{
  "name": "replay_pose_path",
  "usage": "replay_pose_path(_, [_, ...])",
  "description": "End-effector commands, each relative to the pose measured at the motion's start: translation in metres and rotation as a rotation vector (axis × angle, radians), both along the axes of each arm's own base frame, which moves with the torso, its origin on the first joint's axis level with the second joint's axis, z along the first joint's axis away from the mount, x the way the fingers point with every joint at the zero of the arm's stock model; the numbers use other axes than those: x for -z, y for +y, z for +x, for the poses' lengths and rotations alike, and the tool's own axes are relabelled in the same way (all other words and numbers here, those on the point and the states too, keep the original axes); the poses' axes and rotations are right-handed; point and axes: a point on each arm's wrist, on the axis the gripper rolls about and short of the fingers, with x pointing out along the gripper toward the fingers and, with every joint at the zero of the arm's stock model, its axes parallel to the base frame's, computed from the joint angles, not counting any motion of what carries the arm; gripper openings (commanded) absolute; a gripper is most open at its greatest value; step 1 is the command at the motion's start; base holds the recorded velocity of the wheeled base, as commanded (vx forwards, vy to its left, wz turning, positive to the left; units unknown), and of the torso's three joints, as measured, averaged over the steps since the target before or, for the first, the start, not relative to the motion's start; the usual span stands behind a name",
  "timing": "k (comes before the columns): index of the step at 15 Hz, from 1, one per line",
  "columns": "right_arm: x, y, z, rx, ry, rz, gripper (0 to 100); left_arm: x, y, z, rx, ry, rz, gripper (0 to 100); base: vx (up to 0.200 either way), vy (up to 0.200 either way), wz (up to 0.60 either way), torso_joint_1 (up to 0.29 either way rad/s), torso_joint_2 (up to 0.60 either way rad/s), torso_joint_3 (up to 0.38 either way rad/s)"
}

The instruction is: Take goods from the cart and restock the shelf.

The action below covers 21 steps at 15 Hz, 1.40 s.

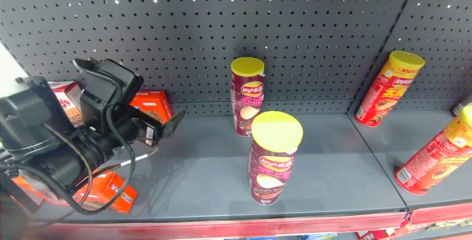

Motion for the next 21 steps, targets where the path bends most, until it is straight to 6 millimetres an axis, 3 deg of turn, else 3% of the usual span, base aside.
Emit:
replay_pose_path(1, [-0.101,0.001,0.017,-0.112,-0.021,0.063,100,0.001,0.005,-0.003,-0.015,0.001,0.001,100,0.000,0.000,0.00,0.000,0.00,0.000])
replay_pose_path(3, [-0.115,0.004,0.026,-0.281,0.000,0.014,100,0.004,0.006,-0.004,-0.017,0.008,0.004,100,0.000,0.000,0.00,0.000,0.00,0.000])
replay_pose_path(5, [-0.116,0.008,0.038,-0.465,0.059,0.002,100,0.002,0.006,-0.004,-0.017,-0.002,0.000,100,0.000,0.000,0.00,0.000,0.00,0.000])
replay_pose_path(10, [-0.103,0.027,0.070,-0.804,0.260,-0.013,100,0.002,0.010,-0.002,-0.034,-0.002,0.000,100,0.000,0.000,0.00,0.000,0.00,0.000])
replay_pose_path(12, [-0.084,0.042,0.083,-0.921,0.394,-0.040,100,0.002,0.013,-0.001,-0.044,-0.001,-0.001,100,0.000,0.000,0.00,0.000,0.00,0.000])
replay_pose_path(15, [-0.075,0.054,0.094,-0.975,0.455,-0.058,100,0.003,0.014,0.000,-0.049,0.000,0.001,100,0.000,0.000,0.00,0.000,0.00,0.000])
replay_pose_path(21, [-0.068,0.076,0.118,-0.913,0.483,-0.094,100,0.005,0.014,0.001,-0.050,0.007,0.002,100,0.000,0.000,0.00,0.000,0.00,0.000])
